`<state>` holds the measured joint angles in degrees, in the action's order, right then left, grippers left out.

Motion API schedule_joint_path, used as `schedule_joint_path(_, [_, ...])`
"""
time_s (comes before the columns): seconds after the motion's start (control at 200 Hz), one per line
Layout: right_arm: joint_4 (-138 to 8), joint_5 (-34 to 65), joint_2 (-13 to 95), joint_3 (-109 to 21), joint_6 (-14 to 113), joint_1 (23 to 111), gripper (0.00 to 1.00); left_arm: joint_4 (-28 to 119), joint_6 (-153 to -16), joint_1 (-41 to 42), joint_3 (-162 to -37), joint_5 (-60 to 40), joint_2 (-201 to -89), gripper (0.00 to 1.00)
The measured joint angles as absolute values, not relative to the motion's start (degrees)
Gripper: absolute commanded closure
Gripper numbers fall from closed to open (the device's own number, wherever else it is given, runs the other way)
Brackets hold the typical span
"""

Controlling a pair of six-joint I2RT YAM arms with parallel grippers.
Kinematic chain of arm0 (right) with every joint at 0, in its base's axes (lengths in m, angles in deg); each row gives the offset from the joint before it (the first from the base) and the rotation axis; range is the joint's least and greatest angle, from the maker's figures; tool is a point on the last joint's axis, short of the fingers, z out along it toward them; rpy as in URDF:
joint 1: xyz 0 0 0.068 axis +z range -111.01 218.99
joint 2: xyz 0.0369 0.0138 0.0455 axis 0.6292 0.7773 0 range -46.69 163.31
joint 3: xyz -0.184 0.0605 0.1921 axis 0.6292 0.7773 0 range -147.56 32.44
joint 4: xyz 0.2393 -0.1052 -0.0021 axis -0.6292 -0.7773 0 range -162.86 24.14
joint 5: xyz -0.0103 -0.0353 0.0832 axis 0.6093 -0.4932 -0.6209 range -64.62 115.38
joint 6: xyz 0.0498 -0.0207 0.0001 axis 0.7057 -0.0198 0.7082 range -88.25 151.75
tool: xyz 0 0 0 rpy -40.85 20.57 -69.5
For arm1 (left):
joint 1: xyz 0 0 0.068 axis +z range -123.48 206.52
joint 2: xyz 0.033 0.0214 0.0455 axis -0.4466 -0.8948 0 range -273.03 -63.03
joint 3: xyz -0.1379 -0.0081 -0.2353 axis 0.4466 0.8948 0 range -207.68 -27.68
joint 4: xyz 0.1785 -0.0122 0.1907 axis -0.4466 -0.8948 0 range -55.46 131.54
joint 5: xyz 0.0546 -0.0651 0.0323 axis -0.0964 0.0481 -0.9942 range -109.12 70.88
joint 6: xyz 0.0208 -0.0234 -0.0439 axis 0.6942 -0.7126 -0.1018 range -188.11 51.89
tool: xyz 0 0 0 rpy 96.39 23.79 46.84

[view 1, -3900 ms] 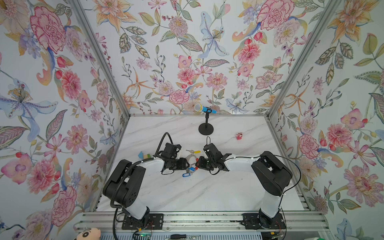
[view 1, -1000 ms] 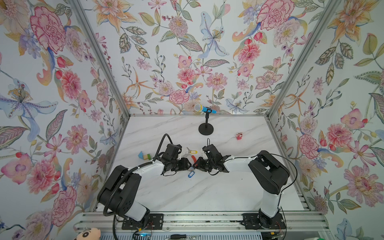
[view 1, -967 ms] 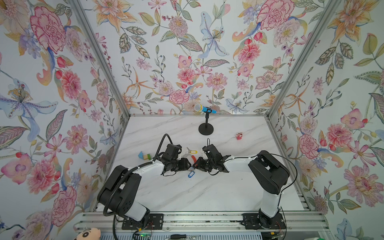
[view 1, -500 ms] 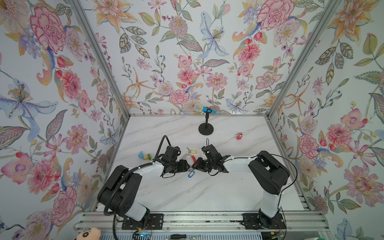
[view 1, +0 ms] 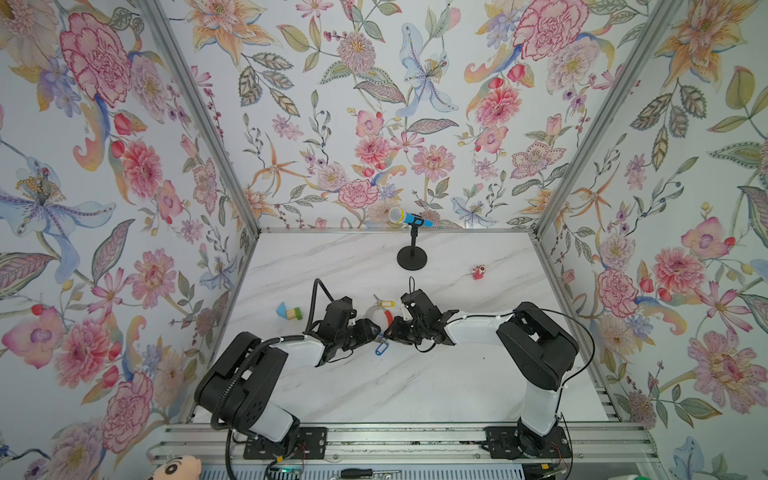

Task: Remove the keys from the keyring

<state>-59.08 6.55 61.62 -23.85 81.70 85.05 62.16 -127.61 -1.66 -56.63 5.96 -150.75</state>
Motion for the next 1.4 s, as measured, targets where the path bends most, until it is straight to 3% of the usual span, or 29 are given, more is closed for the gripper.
schedule_joint_path(0.195, [-60.0, 6.9, 61.6, -24.4, 81.4, 85.1, 0.76, 68.3, -132.3, -1.7, -55.9, 6.6, -150.6, 0.54])
schedule_joint_path(0.53, [-60.5, 6.7, 61.6, -24.5, 81.4, 85.4, 0.74, 77.3, -135.9, -1.7, -55.0, 9.4, -150.6, 0.8])
schedule_joint_path(0.856, [-63.8, 6.8, 58.8, -24.2, 80.2, 84.8, 0.57, 67.5, -129.5, -1.6, -57.3, 8.5, -149.8, 1.0])
schedule_joint_path(0.971, [-65.3, 6.7, 55.4, -23.3, 78.6, 83.5, 0.45, 62.6, -126.1, -1.2, -59.4, 8.3, -148.8, 1.0])
schedule_joint_path(1.111, [-66.3, 6.1, 49.3, -21.6, 76.7, 80.3, 0.38, 55.2, -120.1, -0.3, -64.1, 8.5, -147.3, 1.0])
schedule_joint_path(1.401, [-58.9, -4.1, 38.0, -17.4, 71.7, 72.0, 0.37, 48.0, -111.3, 1.4, -76.7, 14.2, -145.5, 1.0])
